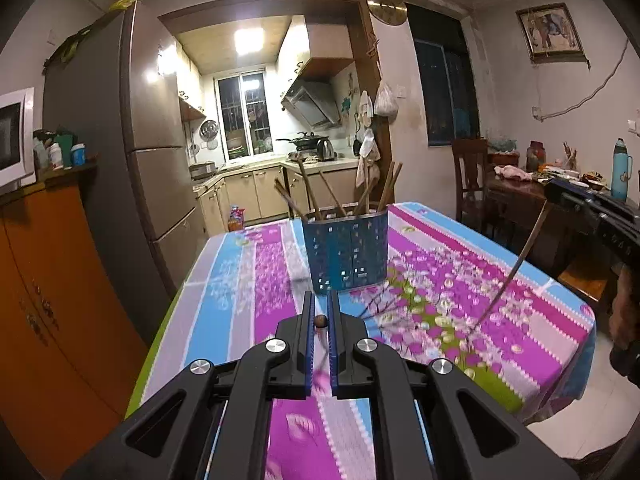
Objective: Organize utensils
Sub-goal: 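Lift the left tool's chopstick over the blue holder while the right tool carries its chopstick there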
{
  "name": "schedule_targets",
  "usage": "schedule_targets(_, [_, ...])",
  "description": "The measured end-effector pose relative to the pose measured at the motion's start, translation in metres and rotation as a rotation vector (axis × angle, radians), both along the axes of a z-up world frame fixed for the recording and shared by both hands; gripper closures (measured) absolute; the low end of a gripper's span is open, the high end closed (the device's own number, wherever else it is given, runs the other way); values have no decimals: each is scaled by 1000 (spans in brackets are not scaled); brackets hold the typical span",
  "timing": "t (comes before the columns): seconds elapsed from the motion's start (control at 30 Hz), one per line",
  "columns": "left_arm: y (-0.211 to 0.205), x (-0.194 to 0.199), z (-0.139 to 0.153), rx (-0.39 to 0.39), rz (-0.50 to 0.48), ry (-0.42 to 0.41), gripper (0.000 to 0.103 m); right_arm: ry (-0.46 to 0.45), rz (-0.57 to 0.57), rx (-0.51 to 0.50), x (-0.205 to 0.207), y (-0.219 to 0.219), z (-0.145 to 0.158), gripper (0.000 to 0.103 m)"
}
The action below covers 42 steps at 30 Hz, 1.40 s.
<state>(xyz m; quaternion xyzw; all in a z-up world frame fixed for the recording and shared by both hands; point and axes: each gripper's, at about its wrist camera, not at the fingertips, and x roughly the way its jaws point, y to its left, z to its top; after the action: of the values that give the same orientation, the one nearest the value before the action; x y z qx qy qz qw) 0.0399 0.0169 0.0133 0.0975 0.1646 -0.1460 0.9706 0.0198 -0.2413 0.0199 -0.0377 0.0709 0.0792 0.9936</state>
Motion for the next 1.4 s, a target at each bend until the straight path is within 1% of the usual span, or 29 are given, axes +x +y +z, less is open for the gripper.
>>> schedule_targets(0.1, [-2,10,9,-2,-9,-1,96,14,14,7,12,1,6,98])
schedule_targets(0.33, [-6,31,25,-22,-50,35,96,16,36,0,28,3,18,98])
schedule_targets(0.6, [-5,51,35,-44,-59,66,96,29,72,11,47,6,30,98])
schedule_targets(0.77, [-10,57,46,-33,-74,53,96,31,92,15,58,10,36,98])
schedule_targets(0.9, [-15,61,55,-45,-99,56,96,38,116,34,68,8,44,98])
schedule_targets(1.03, [-21,67,62,-47,-113,38,96,56,129,49,79,6,48,98])
schedule_targets(1.17, [-25,77,65,-69,-125,40,96,67,133,59,85,5,50,98])
schedule_targets(1.27, [-30,83,72,-73,-131,24,96,69,136,67,91,5,54,98])
schedule_targets(1.4, [-36,97,102,-92,-152,-19,96,44,137,76,98,3,73,98])
